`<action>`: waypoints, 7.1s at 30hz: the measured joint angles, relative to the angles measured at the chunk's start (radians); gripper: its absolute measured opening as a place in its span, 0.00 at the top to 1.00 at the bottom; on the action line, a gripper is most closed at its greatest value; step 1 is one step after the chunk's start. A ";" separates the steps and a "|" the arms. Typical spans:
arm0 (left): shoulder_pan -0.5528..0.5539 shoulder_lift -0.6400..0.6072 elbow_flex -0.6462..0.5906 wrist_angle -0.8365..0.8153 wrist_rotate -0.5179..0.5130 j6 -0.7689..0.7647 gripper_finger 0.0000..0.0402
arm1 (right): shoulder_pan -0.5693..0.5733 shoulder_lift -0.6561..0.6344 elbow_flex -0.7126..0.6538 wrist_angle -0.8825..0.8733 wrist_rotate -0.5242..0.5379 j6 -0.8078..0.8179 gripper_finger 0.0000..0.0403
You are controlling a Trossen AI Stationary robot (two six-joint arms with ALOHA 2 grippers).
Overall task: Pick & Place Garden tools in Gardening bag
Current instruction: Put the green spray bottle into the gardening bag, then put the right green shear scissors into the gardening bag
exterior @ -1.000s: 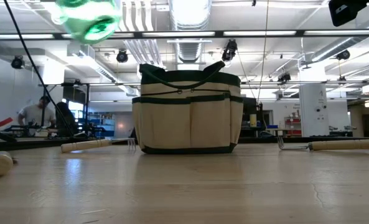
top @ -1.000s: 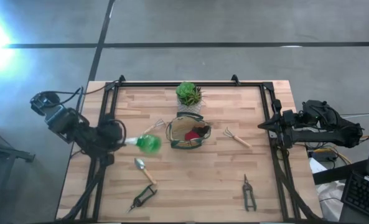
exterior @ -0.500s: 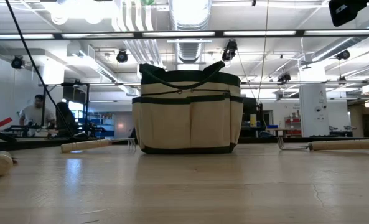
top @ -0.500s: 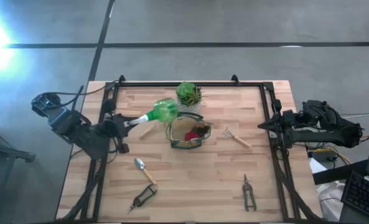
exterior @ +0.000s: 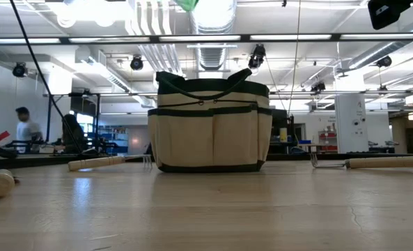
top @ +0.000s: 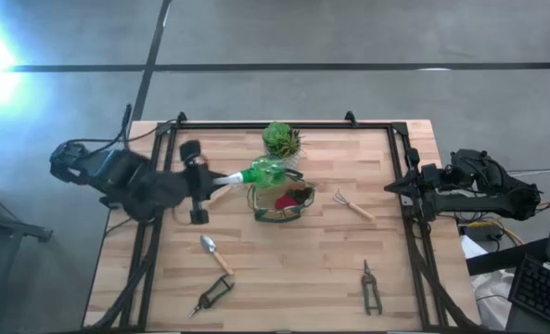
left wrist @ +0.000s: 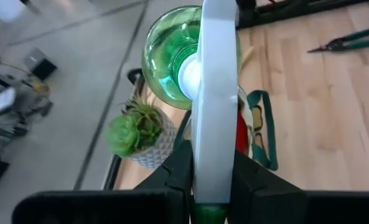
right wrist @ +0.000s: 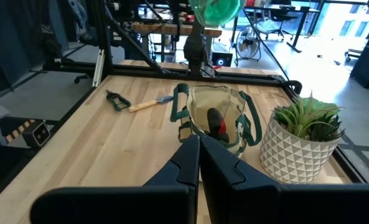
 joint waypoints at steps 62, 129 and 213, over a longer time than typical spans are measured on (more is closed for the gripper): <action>0.379 0.510 0.455 -0.461 0.505 0.106 0.86 | 0.000 0.000 0.000 0.000 0.000 0.000 0.98; 0.433 0.520 0.043 -0.165 0.686 0.150 0.86 | 0.000 0.000 0.000 0.000 0.000 0.000 0.98; 0.427 0.155 0.135 0.225 0.667 0.267 0.51 | 0.000 0.000 0.000 0.000 0.000 0.000 0.98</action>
